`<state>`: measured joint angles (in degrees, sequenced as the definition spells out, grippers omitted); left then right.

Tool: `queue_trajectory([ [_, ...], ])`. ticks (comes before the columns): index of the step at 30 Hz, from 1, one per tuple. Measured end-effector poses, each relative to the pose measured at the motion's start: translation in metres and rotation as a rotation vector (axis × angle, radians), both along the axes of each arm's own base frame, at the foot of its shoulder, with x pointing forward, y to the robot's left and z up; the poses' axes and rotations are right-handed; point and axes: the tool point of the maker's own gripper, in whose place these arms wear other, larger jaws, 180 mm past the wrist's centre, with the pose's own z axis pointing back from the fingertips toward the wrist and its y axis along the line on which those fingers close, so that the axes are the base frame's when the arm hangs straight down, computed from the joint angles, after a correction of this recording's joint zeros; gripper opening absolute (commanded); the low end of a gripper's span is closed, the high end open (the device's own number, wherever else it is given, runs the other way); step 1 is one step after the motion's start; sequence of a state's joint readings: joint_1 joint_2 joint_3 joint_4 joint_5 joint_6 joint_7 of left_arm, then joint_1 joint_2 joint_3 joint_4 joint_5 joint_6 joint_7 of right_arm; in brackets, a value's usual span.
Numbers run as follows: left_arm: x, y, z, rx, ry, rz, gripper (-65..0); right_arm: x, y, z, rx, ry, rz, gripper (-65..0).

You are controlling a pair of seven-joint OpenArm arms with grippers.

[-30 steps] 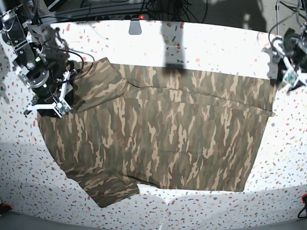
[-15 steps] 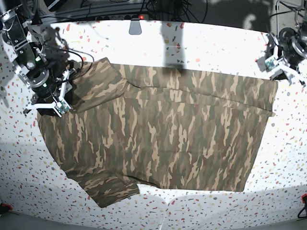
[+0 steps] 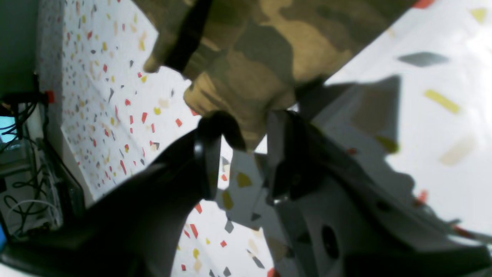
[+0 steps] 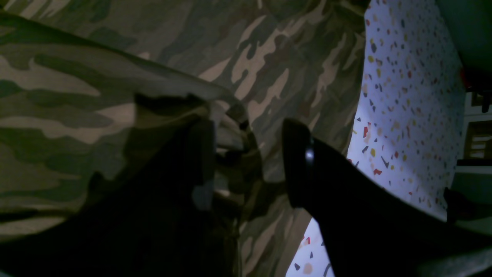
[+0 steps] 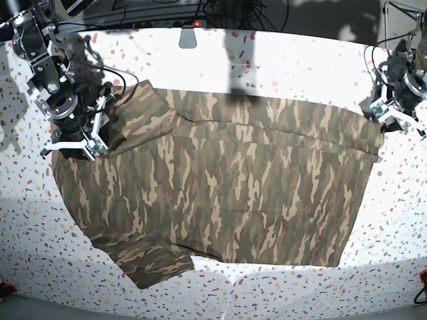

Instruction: Fold the T-shirt properly

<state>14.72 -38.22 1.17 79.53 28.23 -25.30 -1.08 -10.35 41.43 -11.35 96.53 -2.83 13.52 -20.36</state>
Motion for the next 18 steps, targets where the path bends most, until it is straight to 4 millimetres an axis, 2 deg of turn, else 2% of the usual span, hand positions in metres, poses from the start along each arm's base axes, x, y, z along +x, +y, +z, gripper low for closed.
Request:
queue_trajectory([
  [2,0.000,0.000,0.000,0.001,0.000,0.001,-54.3,-0.001,-0.001,-0.001,-0.004,0.006,-0.005,-36.8],
  [4,-0.001,0.000,-0.001,0.001,0.005,0.001,-64.9,-0.001,-0.001,-0.001,-0.005,0.007,-0.006,-36.8],
  [9,-0.005,-0.002,-0.005,-0.004,0.034,-0.006,-65.0,-0.002,-0.003,-0.002,-0.010,0.015,-0.013,-36.8],
  [12,-0.007,0.004,-0.007,0.024,0.053,0.016,-65.0,-0.006,0.001,0.002,-0.035,0.005,0.007,-36.8],
  [18,-0.011,0.017,-0.012,0.077,0.084,0.056,-65.0,-0.040,0.022,0.011,-0.109,0.037,0.059,-36.8],
])
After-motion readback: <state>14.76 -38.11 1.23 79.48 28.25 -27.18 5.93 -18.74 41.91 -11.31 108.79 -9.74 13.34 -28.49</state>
